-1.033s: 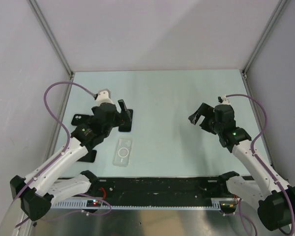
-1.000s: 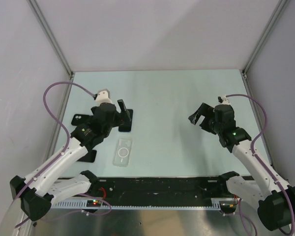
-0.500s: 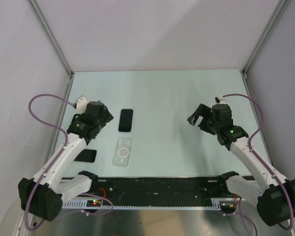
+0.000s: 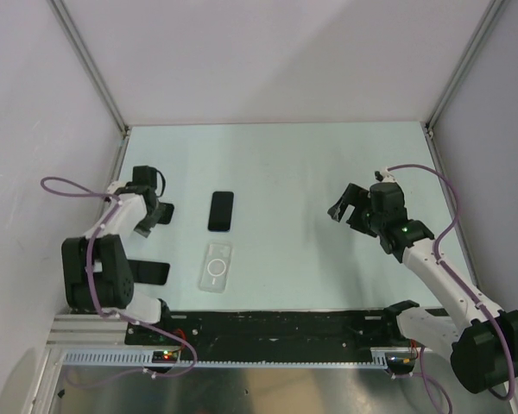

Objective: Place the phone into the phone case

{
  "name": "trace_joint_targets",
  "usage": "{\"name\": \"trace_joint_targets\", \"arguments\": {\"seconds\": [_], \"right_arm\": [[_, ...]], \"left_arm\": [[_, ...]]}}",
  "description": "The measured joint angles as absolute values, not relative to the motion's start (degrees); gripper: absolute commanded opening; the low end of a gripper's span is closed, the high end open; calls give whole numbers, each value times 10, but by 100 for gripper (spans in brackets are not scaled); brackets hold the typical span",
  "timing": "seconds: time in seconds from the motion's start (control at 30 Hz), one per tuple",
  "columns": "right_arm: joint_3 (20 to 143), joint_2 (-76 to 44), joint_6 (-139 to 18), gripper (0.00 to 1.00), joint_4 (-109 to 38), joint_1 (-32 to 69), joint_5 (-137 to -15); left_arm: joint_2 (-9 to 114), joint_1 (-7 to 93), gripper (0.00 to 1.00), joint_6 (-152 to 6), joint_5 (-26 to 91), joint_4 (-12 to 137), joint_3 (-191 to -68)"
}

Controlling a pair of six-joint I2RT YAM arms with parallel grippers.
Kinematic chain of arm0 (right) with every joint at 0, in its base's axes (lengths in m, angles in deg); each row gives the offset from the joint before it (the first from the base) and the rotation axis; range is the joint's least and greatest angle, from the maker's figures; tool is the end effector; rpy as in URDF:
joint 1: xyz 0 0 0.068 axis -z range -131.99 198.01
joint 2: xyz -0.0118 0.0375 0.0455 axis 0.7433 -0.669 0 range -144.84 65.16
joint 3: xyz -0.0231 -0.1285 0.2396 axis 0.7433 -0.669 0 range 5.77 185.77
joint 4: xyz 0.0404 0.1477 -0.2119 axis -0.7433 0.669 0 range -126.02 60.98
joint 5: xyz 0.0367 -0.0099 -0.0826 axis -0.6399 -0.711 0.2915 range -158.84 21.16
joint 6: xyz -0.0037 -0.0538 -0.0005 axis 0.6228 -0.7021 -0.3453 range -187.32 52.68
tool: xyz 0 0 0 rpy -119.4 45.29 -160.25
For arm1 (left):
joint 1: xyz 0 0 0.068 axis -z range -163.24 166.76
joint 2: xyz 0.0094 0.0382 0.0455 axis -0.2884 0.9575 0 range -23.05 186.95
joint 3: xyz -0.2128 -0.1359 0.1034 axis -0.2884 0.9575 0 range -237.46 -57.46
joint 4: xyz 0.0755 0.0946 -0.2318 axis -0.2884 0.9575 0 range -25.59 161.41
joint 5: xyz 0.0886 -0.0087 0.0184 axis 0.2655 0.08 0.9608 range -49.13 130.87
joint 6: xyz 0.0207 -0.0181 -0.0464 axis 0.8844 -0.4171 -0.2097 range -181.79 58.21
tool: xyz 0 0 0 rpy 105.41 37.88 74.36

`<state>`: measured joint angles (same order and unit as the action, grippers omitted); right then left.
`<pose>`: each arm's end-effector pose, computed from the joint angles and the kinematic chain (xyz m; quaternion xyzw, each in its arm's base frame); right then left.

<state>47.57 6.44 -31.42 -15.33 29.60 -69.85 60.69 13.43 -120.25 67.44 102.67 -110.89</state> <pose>0.2101 0.0705 0.2584 0.1325 0.8874 0.2085 0.3891 0.2703 0.0317 0.2056 -0.5277 0.7987 0.1164 0.2648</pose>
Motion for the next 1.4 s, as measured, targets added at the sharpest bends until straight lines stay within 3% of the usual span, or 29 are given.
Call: {"name": "trace_joint_targets", "arguments": {"seconds": [0.2,0.63,0.83,0.93,1.0,1.23,1.4], "right_arm": [[476,64,-316,95,-152,293,-698],[476,65,-320,95,-149,291,-698],[476,67,-321,95,-148,291,-698],[476,69,-322,95,-146,291,-698],[476,71,-323,95,-145,291,-698],[476,74,-324,95,-144,291,-698],[476,89,-324,96,-139,291,-689]], "left_arm": [[682,101,52,-1213,658,1010,-1169],[768,63,50,-1247,644,1001,-1184],[794,60,33,-1248,639,999,-1213],[798,59,10,-1249,633,992,-1217],[798,58,3,-1247,632,995,-1218],[780,59,0,-1225,629,998,-1218],[696,101,0,-1184,631,1005,-1218]]}}
